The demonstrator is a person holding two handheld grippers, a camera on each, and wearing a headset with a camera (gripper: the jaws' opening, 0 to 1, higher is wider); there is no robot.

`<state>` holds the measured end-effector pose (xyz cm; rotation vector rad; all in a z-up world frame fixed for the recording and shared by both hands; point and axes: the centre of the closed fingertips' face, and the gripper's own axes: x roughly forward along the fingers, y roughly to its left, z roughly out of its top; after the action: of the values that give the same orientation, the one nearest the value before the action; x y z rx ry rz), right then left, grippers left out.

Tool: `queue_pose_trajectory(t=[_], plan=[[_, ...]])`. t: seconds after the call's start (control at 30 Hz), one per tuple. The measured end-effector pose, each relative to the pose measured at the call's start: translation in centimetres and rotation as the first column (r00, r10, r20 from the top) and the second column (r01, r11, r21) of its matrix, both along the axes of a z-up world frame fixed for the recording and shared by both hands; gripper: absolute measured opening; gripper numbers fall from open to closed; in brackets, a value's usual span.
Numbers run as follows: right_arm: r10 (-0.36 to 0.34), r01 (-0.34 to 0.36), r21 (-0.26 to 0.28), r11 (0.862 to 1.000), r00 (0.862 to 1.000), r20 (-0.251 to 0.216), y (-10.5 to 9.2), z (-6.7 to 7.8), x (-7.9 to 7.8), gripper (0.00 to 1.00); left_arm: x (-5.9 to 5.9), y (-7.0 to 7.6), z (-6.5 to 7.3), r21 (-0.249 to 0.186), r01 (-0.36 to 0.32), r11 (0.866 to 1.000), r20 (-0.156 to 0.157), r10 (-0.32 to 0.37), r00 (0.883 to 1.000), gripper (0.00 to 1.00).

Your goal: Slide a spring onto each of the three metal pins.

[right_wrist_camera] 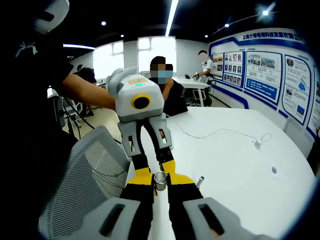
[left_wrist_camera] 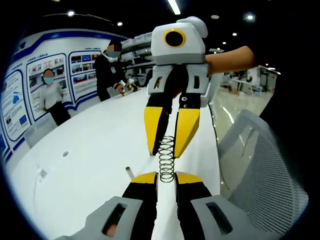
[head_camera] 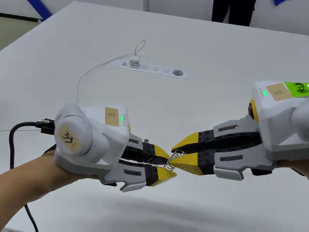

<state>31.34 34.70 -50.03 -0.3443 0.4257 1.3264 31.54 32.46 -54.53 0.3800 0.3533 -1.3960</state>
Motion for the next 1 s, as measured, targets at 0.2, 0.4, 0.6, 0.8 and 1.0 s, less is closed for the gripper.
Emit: queue_pose_trajectory(t=[0.2, 0.4, 0.6, 0.8, 1.0], plan=[[-0.039, 0.039, -0.009, 0.999, 0.999, 0.027, -0.6, 0.3, 1.5, 0.1, 1.5, 1.0, 0.3, -0.018, -0.067, 0.998, 0.011, 0.068, 0.998, 0.24], [-0.091, 0.093, -0.047, 0.995, 0.995, 0.051, -1.8, -0.5, 3.1, 0.1, 3.0, 2.3, 0.5, -0.025, -0.134, 0.991, 0.028, 0.135, 0.991, 0.38], [-0.14, 0.147, -0.091, 0.985, 0.987, 0.075, -3.1, -1.5, 4.8, 0.11, 4.1, 3.8, 0.6, -0.037, -0.199, 0.979, 0.042, 0.2, 0.979, 0.47], [-0.198, 0.206, -0.119, 0.971, 0.977, 0.079, -4.7, -2.4, 6.7, 0.11, 4.8, 4.7, 0.6, -0.037, -0.247, 0.968, 0.026, 0.248, 0.968, 0.55], [-0.253, 0.262, -0.148, 0.954, 0.964, 0.078, -6.1, -3.4, 8.0, 0.11, 5.0, 4.7, 0.3, -0.035, -0.262, 0.964, -0.005, 0.262, 0.965, 0.64]])
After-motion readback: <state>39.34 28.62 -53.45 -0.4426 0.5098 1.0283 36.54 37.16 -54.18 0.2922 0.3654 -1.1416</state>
